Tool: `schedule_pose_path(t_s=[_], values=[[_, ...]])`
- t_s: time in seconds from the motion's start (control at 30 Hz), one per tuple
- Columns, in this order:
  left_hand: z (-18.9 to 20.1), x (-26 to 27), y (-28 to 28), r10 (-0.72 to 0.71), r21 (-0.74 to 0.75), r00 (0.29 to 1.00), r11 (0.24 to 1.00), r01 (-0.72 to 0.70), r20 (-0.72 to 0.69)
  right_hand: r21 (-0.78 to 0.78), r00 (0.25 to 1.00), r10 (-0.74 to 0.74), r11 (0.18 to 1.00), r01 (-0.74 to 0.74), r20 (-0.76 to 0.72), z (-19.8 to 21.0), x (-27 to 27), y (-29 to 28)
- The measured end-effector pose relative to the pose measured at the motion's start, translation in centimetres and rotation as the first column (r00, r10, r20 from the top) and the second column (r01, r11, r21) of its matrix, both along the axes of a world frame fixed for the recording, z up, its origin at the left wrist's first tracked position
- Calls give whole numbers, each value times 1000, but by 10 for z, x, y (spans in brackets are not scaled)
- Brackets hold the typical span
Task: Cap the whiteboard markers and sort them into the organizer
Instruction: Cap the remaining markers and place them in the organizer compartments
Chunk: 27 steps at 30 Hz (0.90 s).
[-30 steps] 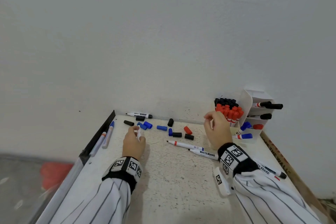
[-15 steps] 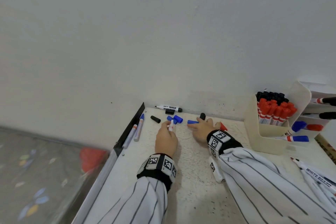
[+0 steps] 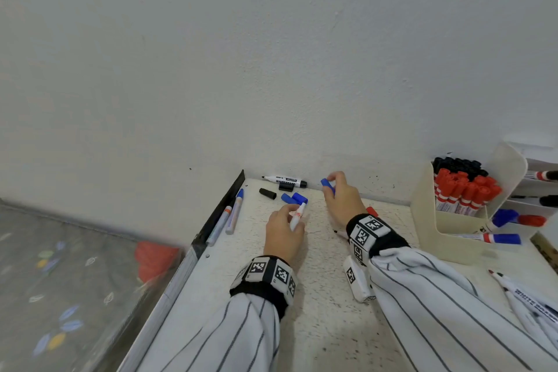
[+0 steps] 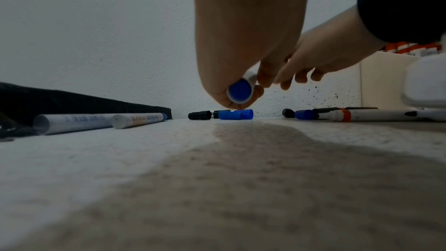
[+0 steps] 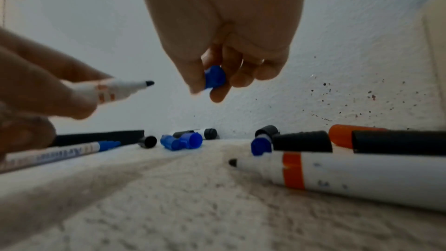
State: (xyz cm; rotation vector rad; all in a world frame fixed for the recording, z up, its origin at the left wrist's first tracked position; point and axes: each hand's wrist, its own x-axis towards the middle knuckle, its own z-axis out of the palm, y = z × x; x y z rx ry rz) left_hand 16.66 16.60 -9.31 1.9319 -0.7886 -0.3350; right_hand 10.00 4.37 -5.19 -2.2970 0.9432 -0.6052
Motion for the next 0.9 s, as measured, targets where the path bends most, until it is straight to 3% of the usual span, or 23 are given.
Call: schedule_pose_path(t_s=[0.27, 0.57, 0.7, 0.9], values=[[2, -4, 2, -59, 25, 998, 998, 60, -19, 132, 950, 1, 990, -44, 311, -3, -20, 10], [2, -8, 2, -159, 75, 987, 985, 156, 30, 277, 973, 125, 944, -176, 194, -12, -36, 12], [3, -8, 2, -186, 3, 982, 983, 186, -29, 225, 990, 64, 970, -91, 124, -12, -38, 13], [3, -7, 2, -220, 16, 975, 975, 220, 27, 229, 998, 48, 973, -39, -36, -13, -38, 10]])
